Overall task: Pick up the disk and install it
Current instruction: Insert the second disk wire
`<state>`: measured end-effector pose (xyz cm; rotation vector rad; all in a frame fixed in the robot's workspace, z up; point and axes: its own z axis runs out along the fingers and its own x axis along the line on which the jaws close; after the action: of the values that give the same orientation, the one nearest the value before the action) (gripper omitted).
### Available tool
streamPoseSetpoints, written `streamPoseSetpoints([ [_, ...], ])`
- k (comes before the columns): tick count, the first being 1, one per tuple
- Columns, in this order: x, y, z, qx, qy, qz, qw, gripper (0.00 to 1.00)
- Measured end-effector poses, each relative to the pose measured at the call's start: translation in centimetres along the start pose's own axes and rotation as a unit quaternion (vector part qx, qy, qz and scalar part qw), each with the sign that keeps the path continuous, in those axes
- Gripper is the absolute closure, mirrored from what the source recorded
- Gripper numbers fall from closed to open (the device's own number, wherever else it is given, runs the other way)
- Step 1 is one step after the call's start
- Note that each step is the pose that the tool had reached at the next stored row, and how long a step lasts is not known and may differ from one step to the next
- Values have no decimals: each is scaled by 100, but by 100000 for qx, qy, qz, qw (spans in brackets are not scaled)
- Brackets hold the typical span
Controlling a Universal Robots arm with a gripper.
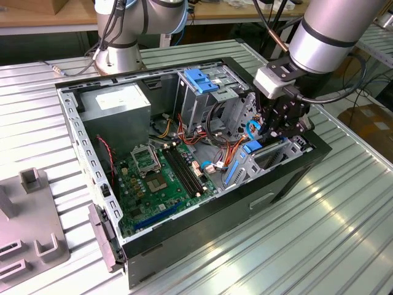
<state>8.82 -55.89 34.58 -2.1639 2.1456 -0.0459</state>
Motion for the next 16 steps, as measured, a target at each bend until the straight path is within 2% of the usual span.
streamPoseSetpoints([
  [3, -4, -8, -94, 1, -1, 2, 100000, 76],
  [4, -5, -9, -108, 0, 5, 1, 100000, 76],
  [6, -6, -9, -106, 4, -14, 2, 100000, 78],
  [7, -7, -10, -107, 3, -10, 0, 100000, 85],
  [8, -7, -10, -107, 3, -6, -1, 100000, 85],
  [9, -8, -10, -107, 2, -10, -2, 100000, 90],
  [16, -14, -10, -106, 3, -10, 0, 100000, 90],
])
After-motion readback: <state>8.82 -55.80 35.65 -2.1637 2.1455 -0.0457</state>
